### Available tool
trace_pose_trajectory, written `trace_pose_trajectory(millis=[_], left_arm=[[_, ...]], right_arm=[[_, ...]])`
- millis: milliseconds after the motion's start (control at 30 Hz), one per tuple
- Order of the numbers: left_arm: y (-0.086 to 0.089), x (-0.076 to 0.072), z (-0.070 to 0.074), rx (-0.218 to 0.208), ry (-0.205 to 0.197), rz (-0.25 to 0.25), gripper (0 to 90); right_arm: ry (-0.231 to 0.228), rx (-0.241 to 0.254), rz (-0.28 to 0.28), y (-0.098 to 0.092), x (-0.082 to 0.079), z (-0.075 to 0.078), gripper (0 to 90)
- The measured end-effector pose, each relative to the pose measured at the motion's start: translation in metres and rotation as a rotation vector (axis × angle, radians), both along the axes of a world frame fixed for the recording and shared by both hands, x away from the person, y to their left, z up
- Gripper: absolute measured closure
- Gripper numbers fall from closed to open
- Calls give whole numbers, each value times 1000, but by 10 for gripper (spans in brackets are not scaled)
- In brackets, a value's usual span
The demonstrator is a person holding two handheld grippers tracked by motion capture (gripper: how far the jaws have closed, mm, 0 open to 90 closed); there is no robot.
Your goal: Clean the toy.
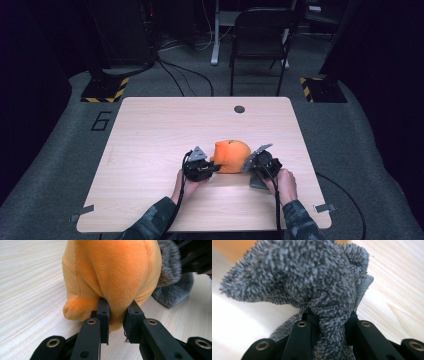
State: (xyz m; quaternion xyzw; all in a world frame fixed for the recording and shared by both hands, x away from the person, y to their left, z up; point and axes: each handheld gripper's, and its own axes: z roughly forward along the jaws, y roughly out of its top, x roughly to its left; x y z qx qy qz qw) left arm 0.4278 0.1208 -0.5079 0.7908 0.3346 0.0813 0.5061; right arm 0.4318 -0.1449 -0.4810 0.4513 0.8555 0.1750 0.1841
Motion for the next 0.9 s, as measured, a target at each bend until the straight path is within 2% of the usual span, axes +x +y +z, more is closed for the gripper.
trace_pose_trajectory(millis=[67, 167, 300, 367, 467, 567, 667, 800, 833, 900], left_arm=[[0, 0, 0, -2, 2, -1, 764], [1, 0, 0, -19, 20, 2, 763], [1, 0, -1, -18, 15, 5, 762], [1, 0, -1, -23, 21, 6, 761], [2, 1, -1, -22, 17, 10, 760], [3, 1, -1, -23, 22, 16, 761], [4, 2, -1, -21, 27, 23, 761], [5, 3, -1, -31, 32, 27, 761], [4, 2, -1, -25, 35, 20, 761], [2, 1, 0, -11, 15, 15, 761]], right_arm=[[12, 7, -19, -7, 4, -5, 736], [7, 7, -47, -13, 7, -6, 732], [16, 32, -76, -20, 9, -5, 730], [25, 83, -83, -23, 8, 0, 732], [-3, 143, -14, -23, 1, 18, 733], [-39, 193, 63, -12, -12, 38, 734], [-61, 193, 123, 5, -23, 47, 734], [-71, 168, 189, 22, -32, 53, 734], [-72, 177, 198, 25, -35, 54, 735], [-76, 202, 238, 31, -40, 59, 736]])
